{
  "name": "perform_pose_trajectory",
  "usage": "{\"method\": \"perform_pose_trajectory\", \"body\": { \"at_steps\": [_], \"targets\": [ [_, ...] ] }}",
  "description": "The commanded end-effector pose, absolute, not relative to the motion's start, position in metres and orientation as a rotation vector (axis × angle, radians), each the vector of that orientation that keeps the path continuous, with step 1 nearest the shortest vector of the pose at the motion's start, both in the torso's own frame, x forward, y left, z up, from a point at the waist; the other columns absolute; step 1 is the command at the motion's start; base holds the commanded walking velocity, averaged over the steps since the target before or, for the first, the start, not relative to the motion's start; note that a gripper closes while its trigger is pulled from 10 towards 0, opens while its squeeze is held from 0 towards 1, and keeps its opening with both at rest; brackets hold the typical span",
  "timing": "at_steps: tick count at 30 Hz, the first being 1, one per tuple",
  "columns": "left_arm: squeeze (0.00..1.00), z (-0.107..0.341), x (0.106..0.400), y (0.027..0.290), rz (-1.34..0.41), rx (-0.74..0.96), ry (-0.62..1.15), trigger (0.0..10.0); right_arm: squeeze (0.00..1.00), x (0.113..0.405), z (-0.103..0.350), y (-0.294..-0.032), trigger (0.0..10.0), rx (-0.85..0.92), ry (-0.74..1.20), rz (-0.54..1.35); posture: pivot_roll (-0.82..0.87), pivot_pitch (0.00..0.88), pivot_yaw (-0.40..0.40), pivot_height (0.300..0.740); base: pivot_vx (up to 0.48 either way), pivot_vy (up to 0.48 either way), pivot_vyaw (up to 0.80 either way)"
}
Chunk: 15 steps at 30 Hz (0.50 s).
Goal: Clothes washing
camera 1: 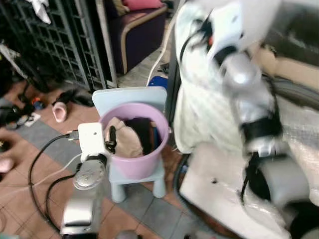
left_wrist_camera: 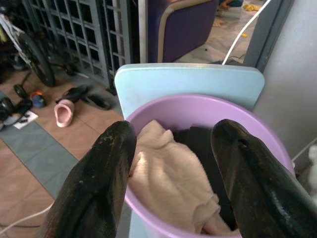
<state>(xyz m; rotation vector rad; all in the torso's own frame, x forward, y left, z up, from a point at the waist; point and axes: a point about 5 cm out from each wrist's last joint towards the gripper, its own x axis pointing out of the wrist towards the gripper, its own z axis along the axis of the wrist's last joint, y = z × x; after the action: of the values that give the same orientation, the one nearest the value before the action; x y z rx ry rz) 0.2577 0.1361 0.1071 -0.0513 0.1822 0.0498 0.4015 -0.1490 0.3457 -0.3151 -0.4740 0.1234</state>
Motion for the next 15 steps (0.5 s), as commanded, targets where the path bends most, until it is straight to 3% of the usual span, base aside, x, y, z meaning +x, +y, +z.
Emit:
{"method": "perform_pose_trajectory", "body": {
  "at_steps": [1,7,15],
  "targets": [
    [0.0,0.11,0.259,0.133,0.041,-0.048,0.166,10.0,0.0,0.397,0.381,-0.193,10.0,-0.326,-0.564,-0.099,-0.02,0.0,0.028,0.74,0.0,0.0,0.0],
    [0.0,0.109,0.255,0.133,0.06,-0.051,0.166,10.0,0.0,0.379,0.423,-0.251,10.0,-0.281,-0.629,-0.397,-0.01,0.0,0.002,0.74,0.0,0.0,0.0],
    [0.0,0.107,0.254,0.134,0.063,-0.047,0.178,10.0,0.0,0.376,0.341,-0.286,10.0,-0.364,-0.461,-0.482,-0.02,0.002,0.022,0.74,0.0,0.0,0.0]
  ]
}}
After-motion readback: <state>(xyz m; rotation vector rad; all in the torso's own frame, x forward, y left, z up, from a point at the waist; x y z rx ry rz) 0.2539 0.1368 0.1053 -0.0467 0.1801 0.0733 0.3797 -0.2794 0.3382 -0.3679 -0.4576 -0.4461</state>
